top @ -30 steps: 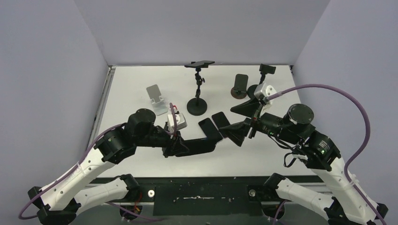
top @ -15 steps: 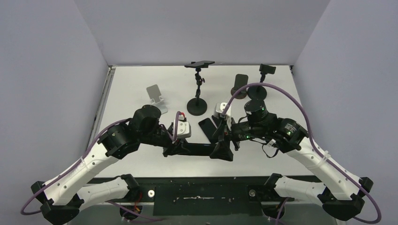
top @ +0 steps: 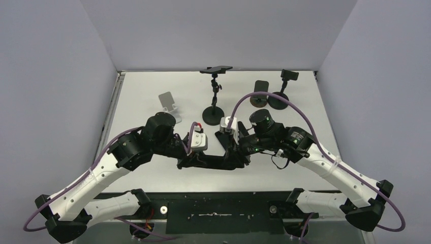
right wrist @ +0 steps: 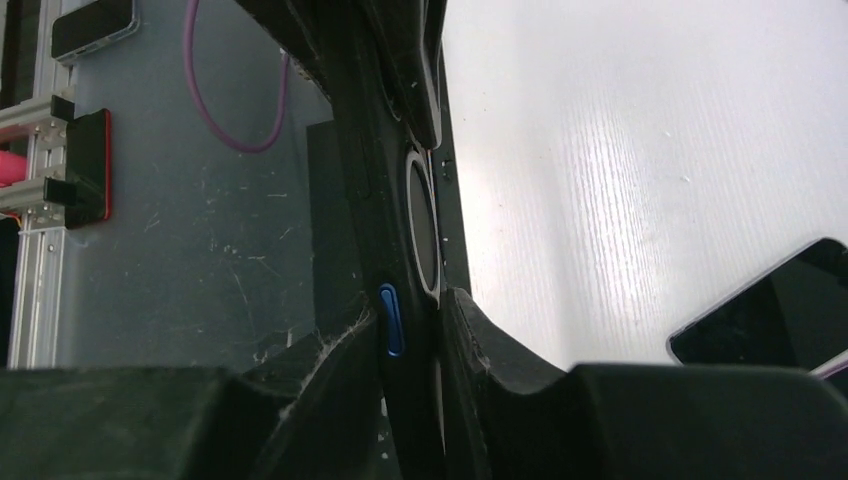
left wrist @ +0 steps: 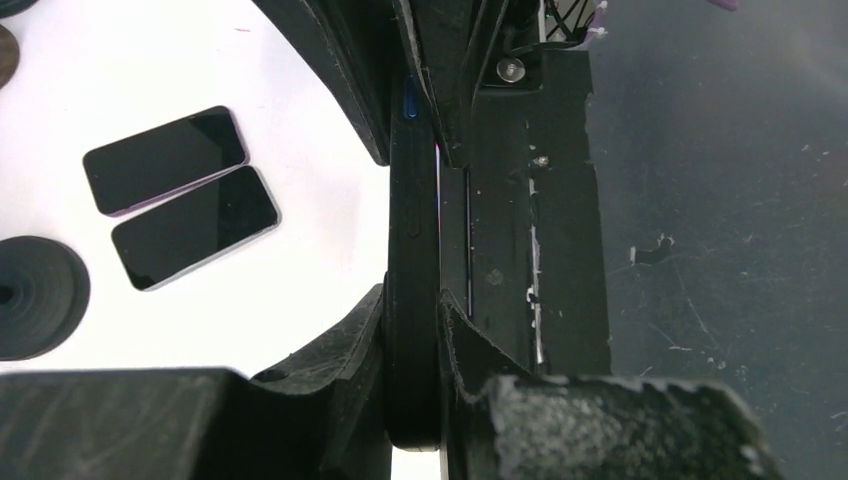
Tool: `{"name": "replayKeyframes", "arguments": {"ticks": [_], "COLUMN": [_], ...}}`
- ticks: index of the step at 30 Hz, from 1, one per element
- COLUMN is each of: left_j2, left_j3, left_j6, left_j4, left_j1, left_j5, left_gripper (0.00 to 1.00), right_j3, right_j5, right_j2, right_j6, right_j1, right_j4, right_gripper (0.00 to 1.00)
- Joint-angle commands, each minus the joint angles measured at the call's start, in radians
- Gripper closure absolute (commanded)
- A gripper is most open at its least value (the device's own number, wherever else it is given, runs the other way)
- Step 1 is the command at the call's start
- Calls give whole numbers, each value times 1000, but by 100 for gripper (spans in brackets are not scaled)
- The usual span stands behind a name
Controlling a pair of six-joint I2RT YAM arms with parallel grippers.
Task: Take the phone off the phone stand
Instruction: Place the phone at the center of the board.
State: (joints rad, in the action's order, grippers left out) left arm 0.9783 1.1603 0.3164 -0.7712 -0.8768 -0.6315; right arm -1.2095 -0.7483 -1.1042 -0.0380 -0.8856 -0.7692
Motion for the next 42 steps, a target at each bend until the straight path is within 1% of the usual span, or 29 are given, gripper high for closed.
{"name": "replayKeyframes", "arguments": {"ticks": [1, 3, 5, 6, 7, 8, 9, 10, 13, 15, 18, 19, 21, 23, 26, 30, 33, 38, 42], "left_j2": [-27, -63, -127, -168, -216, -269, -323, -389, -602, -727, -853, -883, -895, -882, -840, -783, -778, -801, -802], "left_j3": [27, 5, -41, -74, -110, -152, -200, -253, -429, -535, -673, -700, -738, -755, -754, -734, -733, -745, -746], "left_j6": [10, 3, -15, -40, -64, -90, -127, -168, -257, -299, -365, -380, -410, -434, -456, -480, -523, -540, -539], "left_j4": [96, 129, 191, 232, 283, 336, 398, 480, 706, 841, 938, 947, 949, 935, 904, 848, 814, 820, 818], "left_j1": [-5, -4, -4, -2, -3, -1, -1, -1, -2, -3, -4, -4, -4, -4, -4, -4, -2, -2, -2], "left_j5": [-58, -38, 14, 66, 129, 207, 300, 457, 739, 887, 1038, 1051, 1053, 1055, 1075, 1125, 1138, 1093, 1094], "left_gripper": [100, 70, 50, 41, 32, 14, 4, 3, 3, 3, 3, 3, 3, 3, 3, 3, 3, 3, 3], "right_j3": [29, 56, 100, 124, 151, 179, 205, 235, 328, 394, 480, 499, 526, 540, 523, 480, 472, 424, 386], "right_j5": [4, 15, 42, 68, 103, 141, 190, 235, 367, 448, 537, 555, 580, 608, 606, 604, 612, 611, 595], "right_j2": [42, 66, 93, 109, 124, 140, 152, 163, 179, 172, 109, 83, 29, -25, -127, -257, -329, -424, -493], "right_j6": [30, 68, 122, 159, 195, 233, 273, 310, 424, 518, 671, 709, 766, 812, 847, 866, 887, 902, 905], "right_j1": [-9, -9, -10, -10, -8, -8, -6, -6, -1, 1, 7, 7, 7, 5, 3, -5, -5, -1, 16], "right_j4": [119, 174, 254, 319, 368, 419, 465, 509, 640, 733, 854, 891, 962, 1025, 1088, 1105, 1131, 1121, 1100], "right_gripper": [85, 92, 98, 100, 100, 100, 100, 100, 100, 100, 100, 100, 100, 100, 100, 100, 100, 100, 100]}}
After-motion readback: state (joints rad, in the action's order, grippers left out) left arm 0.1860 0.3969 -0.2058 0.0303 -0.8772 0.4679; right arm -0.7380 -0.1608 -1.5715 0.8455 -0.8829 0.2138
